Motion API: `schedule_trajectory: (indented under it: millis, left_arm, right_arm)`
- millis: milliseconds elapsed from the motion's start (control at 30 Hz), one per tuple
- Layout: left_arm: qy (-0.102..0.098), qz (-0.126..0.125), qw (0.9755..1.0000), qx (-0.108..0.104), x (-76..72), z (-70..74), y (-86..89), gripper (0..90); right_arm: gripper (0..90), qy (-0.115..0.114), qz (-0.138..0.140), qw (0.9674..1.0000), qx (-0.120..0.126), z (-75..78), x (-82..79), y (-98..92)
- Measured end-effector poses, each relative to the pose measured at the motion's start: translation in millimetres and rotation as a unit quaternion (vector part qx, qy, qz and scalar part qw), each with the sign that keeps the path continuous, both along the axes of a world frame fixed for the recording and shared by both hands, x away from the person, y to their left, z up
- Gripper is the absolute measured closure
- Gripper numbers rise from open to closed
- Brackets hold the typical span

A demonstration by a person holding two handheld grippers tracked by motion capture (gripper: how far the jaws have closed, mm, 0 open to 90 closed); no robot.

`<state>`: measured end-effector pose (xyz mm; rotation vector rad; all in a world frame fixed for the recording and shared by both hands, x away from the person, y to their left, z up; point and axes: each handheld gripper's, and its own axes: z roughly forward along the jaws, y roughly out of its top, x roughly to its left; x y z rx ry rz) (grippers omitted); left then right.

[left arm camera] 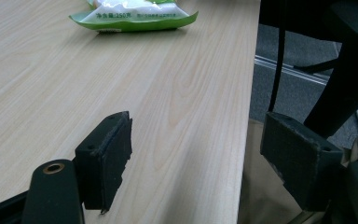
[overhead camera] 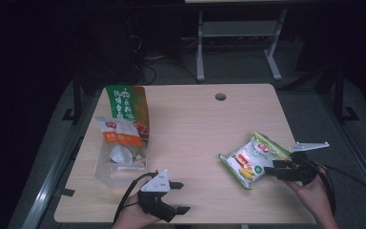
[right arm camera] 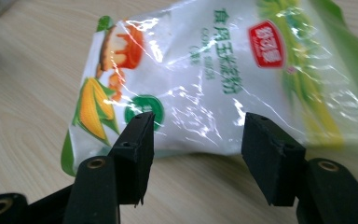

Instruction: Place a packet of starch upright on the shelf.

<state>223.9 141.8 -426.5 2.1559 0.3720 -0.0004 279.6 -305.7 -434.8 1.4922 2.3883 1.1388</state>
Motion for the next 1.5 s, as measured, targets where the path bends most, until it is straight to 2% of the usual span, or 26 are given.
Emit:
schedule_trajectory:
  millis: [167,333,533,633,800,1000,1133,1267,1333,1433,1500]
  left_arm:
    - [0.001,-0.002,1.0000,0.000,0.3,0.1,-0.4,24.6]
    - [0.002,-0.003,1.0000,0.000,-0.3,-0.2,-1.8,24.6]
    - [0.005,-0.004,1.0000,-0.005,-0.8,0.5,-1.0,24.6]
    - [0.005,-0.005,1.0000,-0.005,-0.6,0.6,-0.9,24.6]
    - [0.003,-0.007,1.0000,-0.004,-1.0,0.8,-1.6,24.6]
    - [0.002,-0.004,1.0000,-0.004,-0.4,0.9,-1.1,24.6]
    - [0.002,-0.004,1.0000,-0.004,0.0,0.8,-1.3,24.6]
    - [0.001,-0.004,1.0000,-0.004,0.0,1.1,-0.8,24.6]
    - [0.001,-0.004,1.0000,-0.002,0.1,1.4,-0.2,24.6]
    - [0.001,-0.002,1.0000,-0.005,0.3,1.4,0.4,24.6]
    - [0.001,-0.002,1.0000,-0.005,0.7,1.4,0.4,24.6]
  right_arm:
    - [42.3,0.014,-0.019,0.9997,-0.007,-3.9,-5.5,-10.8]
    - [40.8,0.027,-0.035,0.9989,0.013,-11.2,-5.7,-20.1]
    - [39.8,0.041,-0.041,0.9977,0.036,-17.5,7.2,-21.3]
    - [39.0,0.047,-0.041,0.9973,0.039,-18.4,14.9,-17.9]
    - [39.9,0.049,-0.035,0.9968,0.053,-19.5,28.0,-13.2]
    - [52.0,0.052,-0.019,0.9966,0.061,-20.5,41.0,-1.1]
    - [63.6,0.054,-0.010,0.9955,0.078,-23.3,46.4,6.1]
    - [73.2,0.046,0.001,0.9963,0.073,-24.7,49.6,13.4]
    - [70.3,0.050,0.002,0.9960,0.074,-24.9,51.6,13.9]
    - [53.6,0.055,-0.012,0.9960,0.070,-24.3,54.9,10.8]
    - [49.7,0.060,-0.019,0.9953,0.074,-23.9,58.3,8.6]
